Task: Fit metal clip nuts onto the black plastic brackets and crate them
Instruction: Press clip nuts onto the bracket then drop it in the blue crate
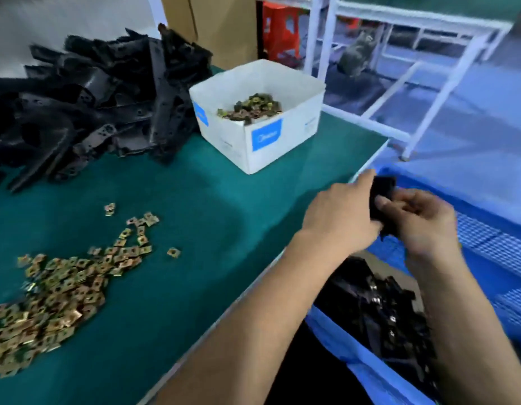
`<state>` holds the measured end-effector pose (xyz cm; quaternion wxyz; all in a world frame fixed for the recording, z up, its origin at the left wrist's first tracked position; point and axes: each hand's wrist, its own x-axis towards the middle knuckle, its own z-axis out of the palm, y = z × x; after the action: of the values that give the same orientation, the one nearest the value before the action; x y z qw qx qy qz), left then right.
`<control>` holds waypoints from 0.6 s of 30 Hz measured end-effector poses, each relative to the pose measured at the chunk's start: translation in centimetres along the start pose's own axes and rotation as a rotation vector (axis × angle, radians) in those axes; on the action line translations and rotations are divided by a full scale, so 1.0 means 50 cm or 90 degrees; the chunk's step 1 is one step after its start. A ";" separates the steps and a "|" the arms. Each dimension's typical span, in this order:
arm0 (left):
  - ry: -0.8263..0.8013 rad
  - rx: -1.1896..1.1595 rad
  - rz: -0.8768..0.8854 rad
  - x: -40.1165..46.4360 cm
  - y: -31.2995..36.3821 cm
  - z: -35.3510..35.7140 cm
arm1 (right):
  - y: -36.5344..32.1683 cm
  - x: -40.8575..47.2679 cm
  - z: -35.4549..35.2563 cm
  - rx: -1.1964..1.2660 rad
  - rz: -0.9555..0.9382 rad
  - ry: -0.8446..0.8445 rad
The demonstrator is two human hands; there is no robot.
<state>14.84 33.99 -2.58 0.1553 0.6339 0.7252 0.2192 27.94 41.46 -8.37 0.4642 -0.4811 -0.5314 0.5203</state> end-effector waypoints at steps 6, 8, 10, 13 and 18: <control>-0.258 -0.036 -0.101 -0.006 -0.021 0.221 | 0.288 0.008 -0.139 -0.103 0.347 0.088; -0.309 -0.006 -0.119 -0.019 -0.036 0.266 | 0.349 -0.007 -0.160 -0.268 0.392 0.107; -0.333 0.071 -0.120 -0.024 -0.051 0.291 | 0.372 -0.023 -0.171 -0.392 0.409 0.108; -0.321 0.097 -0.100 -0.015 -0.051 0.289 | 0.350 -0.028 -0.174 -0.468 0.366 0.096; -0.109 -0.007 0.017 0.019 0.001 0.166 | 0.193 -0.001 -0.109 -0.452 0.061 0.133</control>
<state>18.95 35.93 -9.60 0.2172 0.6590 0.6997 0.1700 33.65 41.96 -17.88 0.2956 -0.6870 -0.6052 0.2729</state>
